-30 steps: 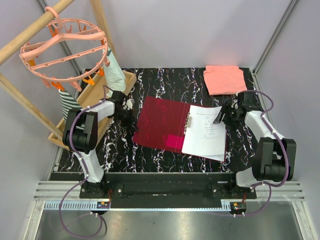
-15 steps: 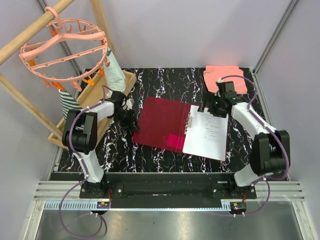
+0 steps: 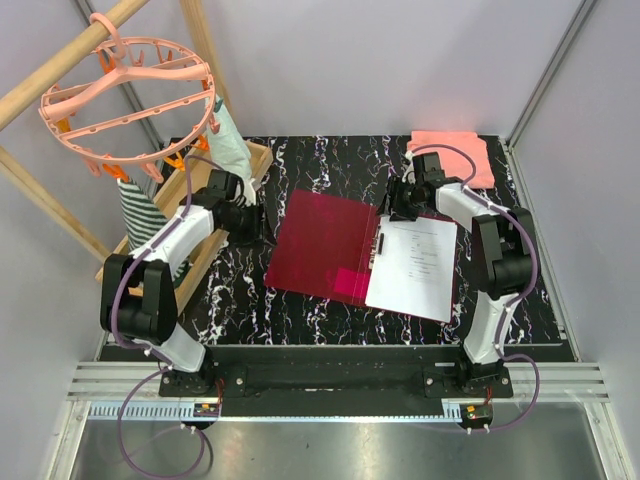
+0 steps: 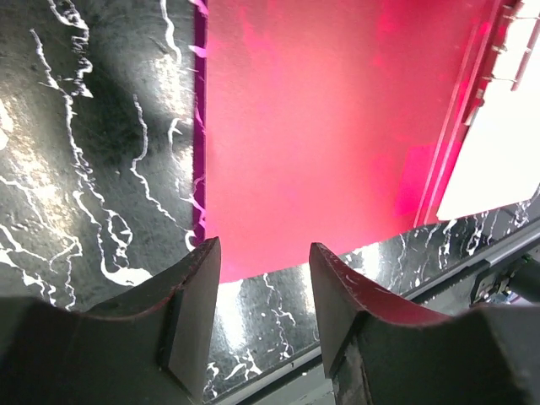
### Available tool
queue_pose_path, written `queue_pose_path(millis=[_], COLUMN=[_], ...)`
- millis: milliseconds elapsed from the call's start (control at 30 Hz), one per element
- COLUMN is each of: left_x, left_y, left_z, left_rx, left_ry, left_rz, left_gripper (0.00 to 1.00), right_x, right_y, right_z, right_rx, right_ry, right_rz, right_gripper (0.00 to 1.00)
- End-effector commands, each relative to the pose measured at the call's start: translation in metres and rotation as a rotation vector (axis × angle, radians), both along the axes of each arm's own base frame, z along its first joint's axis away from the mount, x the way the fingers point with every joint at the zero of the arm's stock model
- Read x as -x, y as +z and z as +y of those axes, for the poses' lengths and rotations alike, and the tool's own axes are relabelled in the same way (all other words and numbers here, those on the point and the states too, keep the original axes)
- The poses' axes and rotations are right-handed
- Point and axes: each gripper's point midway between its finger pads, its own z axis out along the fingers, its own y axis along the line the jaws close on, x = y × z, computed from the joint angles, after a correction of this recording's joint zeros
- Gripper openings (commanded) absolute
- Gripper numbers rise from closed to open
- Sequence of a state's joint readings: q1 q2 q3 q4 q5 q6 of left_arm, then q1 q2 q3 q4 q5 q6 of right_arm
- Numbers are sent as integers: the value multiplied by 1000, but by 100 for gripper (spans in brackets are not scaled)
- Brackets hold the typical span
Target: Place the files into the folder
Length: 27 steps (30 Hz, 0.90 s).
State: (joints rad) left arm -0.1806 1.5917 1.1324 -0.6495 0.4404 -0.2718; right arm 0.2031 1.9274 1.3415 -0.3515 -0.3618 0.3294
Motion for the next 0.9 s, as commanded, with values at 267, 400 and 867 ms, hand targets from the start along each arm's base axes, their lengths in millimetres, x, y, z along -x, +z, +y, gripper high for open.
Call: queue_pose_path(millis=[267,400,867], left_x=[22,24,33], left_y=[20,21,29], left_z=[-45,-56,-78], left_rx=[21,29,47], left_ry=[-121,-144,-195], left_rz=[-69,-77,-101], left_gripper=[50,51,57], right_x=[-23,-20,-11], right_y=[3,-2,-20], right_z=[0,8,22], right_rx=[242,292,362], right_ry=[-128,-147,-115], right_rz=[5,27,97], right_gripper=[58,56,55])
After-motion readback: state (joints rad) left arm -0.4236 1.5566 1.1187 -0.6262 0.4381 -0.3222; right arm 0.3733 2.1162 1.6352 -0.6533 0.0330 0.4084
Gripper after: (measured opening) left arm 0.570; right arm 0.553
